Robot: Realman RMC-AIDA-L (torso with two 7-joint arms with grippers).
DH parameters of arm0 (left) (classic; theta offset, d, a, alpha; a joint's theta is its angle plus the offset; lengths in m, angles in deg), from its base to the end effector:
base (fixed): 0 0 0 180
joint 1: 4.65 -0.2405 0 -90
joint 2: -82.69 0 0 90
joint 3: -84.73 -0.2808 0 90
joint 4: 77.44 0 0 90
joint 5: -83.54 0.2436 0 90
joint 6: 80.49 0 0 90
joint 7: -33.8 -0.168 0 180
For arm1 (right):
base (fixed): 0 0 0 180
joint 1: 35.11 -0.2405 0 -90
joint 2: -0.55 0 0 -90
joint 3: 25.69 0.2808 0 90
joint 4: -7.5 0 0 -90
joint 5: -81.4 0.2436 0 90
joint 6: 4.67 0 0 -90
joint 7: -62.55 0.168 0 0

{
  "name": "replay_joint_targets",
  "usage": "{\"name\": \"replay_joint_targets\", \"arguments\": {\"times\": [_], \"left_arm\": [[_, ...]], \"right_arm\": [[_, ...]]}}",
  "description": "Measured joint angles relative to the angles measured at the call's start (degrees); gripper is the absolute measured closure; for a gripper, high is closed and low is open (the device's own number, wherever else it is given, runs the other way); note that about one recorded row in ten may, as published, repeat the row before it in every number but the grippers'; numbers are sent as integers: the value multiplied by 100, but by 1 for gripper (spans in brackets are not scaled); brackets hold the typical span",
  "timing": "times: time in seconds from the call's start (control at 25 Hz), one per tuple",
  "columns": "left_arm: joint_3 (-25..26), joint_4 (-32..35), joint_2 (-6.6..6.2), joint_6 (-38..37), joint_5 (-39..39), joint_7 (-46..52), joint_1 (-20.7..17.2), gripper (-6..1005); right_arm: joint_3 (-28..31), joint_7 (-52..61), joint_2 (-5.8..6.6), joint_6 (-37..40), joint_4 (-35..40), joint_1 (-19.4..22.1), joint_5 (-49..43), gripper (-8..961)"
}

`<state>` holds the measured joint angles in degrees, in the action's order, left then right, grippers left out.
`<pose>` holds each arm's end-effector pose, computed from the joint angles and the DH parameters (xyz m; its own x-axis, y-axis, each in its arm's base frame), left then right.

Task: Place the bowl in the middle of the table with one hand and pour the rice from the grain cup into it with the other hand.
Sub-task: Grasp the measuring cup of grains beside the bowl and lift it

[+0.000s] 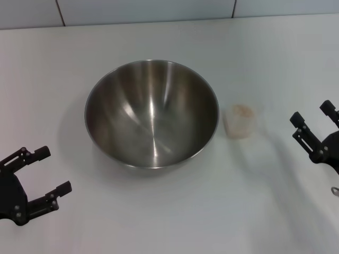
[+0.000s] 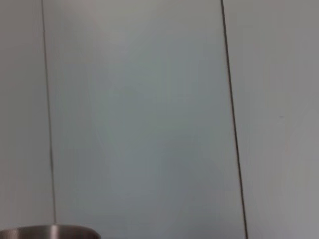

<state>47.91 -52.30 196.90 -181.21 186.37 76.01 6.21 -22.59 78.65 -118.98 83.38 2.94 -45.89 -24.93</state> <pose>-0.3865 0.2401 -0.0062 0.7916 0.0504 0.6090 0.3492 -0.8551 -0.3832 0.3903 0.2418 -0.0691 0.6541 0.0317 -0.7557 -0.7011 -0.3494 -0.6216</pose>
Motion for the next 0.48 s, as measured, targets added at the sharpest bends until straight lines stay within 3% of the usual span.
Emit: {"name": "replay_joint_targets", "arguments": {"times": [0.48], "left_arm": [[0,0,-18,19,0,65,65,174]], "right_arm": [[95,-78,7,-680,-7,-245,-13,190]]}}
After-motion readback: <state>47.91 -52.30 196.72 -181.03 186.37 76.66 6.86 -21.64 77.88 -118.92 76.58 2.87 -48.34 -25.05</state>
